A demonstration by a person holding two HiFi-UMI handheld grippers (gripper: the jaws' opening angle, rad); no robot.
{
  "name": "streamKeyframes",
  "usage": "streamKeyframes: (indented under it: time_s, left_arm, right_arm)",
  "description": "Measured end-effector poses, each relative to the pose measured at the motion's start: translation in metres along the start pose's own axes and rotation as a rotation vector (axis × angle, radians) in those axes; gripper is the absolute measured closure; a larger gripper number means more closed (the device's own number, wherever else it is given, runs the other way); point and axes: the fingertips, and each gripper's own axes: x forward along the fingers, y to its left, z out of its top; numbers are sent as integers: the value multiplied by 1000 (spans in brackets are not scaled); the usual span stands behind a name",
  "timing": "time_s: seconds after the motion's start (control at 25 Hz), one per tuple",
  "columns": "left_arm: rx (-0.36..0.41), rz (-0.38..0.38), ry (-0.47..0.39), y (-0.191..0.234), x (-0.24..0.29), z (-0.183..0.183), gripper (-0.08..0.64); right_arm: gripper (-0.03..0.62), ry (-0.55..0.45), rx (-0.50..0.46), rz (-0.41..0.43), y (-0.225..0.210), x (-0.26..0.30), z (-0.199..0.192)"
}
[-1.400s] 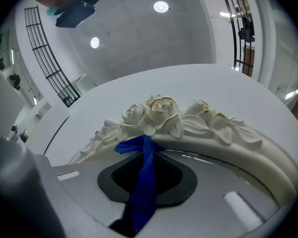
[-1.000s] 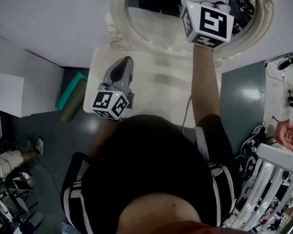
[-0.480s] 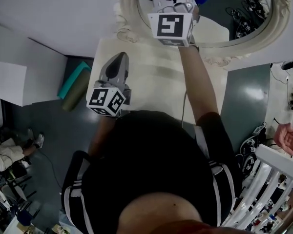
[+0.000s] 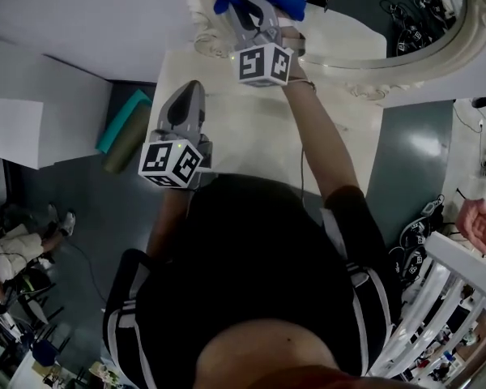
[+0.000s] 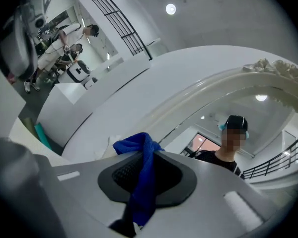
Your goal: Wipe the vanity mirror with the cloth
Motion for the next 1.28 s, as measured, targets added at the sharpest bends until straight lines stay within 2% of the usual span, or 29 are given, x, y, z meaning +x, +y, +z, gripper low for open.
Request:
streamKeyframes:
  time_s: [0.2, 0.48, 0.64, 0.8, 1.08, 1.16, 1.28]
  left_arm:
    - [-8, 31, 9, 8, -5, -4, 549]
    - [-3, 45, 24, 5, -9, -10, 549]
    - [7, 47, 31, 0, -14, -12, 549]
    - [14, 52, 40, -5, -20, -15, 549]
    - [19, 52, 40, -13, -37, -19, 549]
    - [19, 42, 37, -16, -40, -19, 549]
    - [13, 15, 27, -21, -36, -18, 549]
  right_arm:
    - [540, 67, 50, 101, 53, -6, -57]
    - [548, 184, 280, 234, 102, -32, -143]
    - [548, 241, 356, 293, 114, -55, -186]
    - [546, 287, 415, 297, 115, -75, -221]
    - [542, 366, 395, 312, 110, -96, -242]
    - [540, 355, 415, 281, 105, -103, -235]
    - [538, 267, 478, 187, 83, -117, -210]
